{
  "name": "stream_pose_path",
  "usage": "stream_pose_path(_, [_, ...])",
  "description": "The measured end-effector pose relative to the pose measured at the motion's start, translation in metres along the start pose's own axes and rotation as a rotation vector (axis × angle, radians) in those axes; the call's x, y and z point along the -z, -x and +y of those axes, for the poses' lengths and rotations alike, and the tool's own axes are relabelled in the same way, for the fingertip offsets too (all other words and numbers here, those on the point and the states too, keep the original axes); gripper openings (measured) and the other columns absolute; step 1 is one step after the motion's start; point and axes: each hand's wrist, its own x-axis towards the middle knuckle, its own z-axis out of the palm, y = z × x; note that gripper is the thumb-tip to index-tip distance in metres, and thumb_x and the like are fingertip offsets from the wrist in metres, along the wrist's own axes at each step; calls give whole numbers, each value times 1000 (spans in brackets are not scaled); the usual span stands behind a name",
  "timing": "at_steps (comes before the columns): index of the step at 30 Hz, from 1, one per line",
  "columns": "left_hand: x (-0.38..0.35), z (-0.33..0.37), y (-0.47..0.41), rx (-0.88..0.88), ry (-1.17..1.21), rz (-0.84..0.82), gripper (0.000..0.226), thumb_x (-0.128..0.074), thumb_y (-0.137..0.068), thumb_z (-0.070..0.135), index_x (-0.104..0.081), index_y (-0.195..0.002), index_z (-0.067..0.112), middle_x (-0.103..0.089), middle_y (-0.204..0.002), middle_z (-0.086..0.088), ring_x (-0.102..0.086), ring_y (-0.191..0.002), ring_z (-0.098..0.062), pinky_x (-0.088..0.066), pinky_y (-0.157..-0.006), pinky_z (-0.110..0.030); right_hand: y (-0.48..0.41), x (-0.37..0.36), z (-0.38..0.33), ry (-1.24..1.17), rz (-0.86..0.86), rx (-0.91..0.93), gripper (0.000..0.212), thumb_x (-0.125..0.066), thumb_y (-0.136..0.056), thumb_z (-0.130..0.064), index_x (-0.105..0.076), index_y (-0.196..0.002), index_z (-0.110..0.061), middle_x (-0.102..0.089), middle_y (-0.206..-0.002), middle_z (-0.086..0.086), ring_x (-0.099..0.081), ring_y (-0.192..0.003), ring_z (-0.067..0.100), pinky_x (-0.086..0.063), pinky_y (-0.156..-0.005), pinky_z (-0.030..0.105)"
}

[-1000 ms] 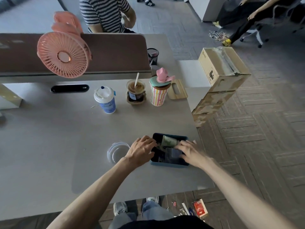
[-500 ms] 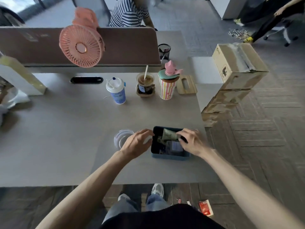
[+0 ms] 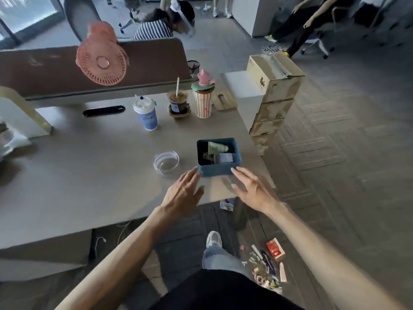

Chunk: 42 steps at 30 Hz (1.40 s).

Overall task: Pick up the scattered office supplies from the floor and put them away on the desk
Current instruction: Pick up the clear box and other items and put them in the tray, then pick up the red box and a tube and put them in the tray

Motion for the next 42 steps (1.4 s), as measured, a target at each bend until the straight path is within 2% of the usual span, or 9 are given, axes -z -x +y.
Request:
stream_pose_path(8, [-53, 99, 107, -135, 138, -162, 41, -57, -90, 22, -49, -129, 10, -49, -138, -8, -54, -119, -28, -53, -86, -38, 176, -10, -11, -9, -54, -315, 56, -48, -97, -40, -33, -150, -27, -35, -154, -1, -41, -135, 19, -41, -106, 35])
stream_pose_path(13, [-90, 139, 128, -77, 120, -331, 46, -50, -94, 26, -45, -136, 9, -38, -147, -9, -42, -131, -27, -44, -99, -40, 254, -10, 3, -46, -48, -451, 55, -46, -98, -41, -33, -149, -28, -35, -154, -3, -53, -123, 21, -44, -101, 34])
stream_pose_path(15, [-102, 152, 136, -72, 113, -390, 48, -46, -95, 30, -42, -138, 9, -36, -148, -9, -41, -132, -27, -45, -99, -41, 278, -10, 12, -46, -46, -474, 54, -45, -98, -40, -34, -149, -27, -36, -153, -3, -47, -130, 19, -46, -99, 36])
stream_pose_path(18, [-118, 175, 152, -89, 99, -429, 51, -43, -93, 32, -40, -138, 8, -39, -145, -11, -45, -127, -31, -48, -93, -45, 318, -15, 32, -59, -75, -509, 54, -45, -98, -41, -34, -149, -26, -37, -152, -3, -55, -119, 18, -51, -90, 37])
stream_pose_path(21, [-136, 205, 163, -41, 64, -463, 47, -45, -94, 23, -37, -139, 11, -36, -147, -8, -42, -129, -29, -41, -100, -42, 356, -22, 57, -52, -99, -531, 53, -43, -99, -40, -33, -149, -27, -39, -151, -3, -57, -117, 21, -51, -88, 36])
stream_pose_path(26, [-180, 253, 187, 59, 9, -471, 42, -40, -94, 30, -47, -131, 10, -50, -137, -10, -49, -123, -29, -34, -101, -38, 413, -44, 109, -97, -156, -626, 49, -44, -98, -32, -38, -146, -22, -48, -143, 4, -58, -116, 24, -51, -91, 41])
stream_pose_path(31, [-263, 262, 219, 198, 44, -535, 37, -39, -95, 32, -61, -114, 9, -64, -113, -16, -60, -104, -35, -43, -91, -40, 454, -109, 166, -134, -182, -607, 44, -47, -98, -29, -48, -140, -19, -47, -143, -3, -56, -119, 18, -47, -87, 32])
stream_pose_path(38, [-466, 202, 252, 325, 203, -687, 29, -40, -99, 22, -58, -119, 14, -60, -118, -8, -57, -109, -28, -46, -89, -35, 470, -280, 276, -205, -281, -669, 47, -46, -99, -27, -42, -144, -13, -45, -143, 1, -54, -121, 20, -46, -98, 35])
stream_pose_path(42, [-607, 145, 255, 364, 263, -733, 32, -37, -100, 28, -54, -127, 21, -52, -130, 3, -49, -120, -17, -36, -96, -27, 459, -409, 350, -236, -290, -727, 48, -45, -100, -28, -39, -146, -14, -42, -144, 2, -49, -125, 19, -40, -98, 31])
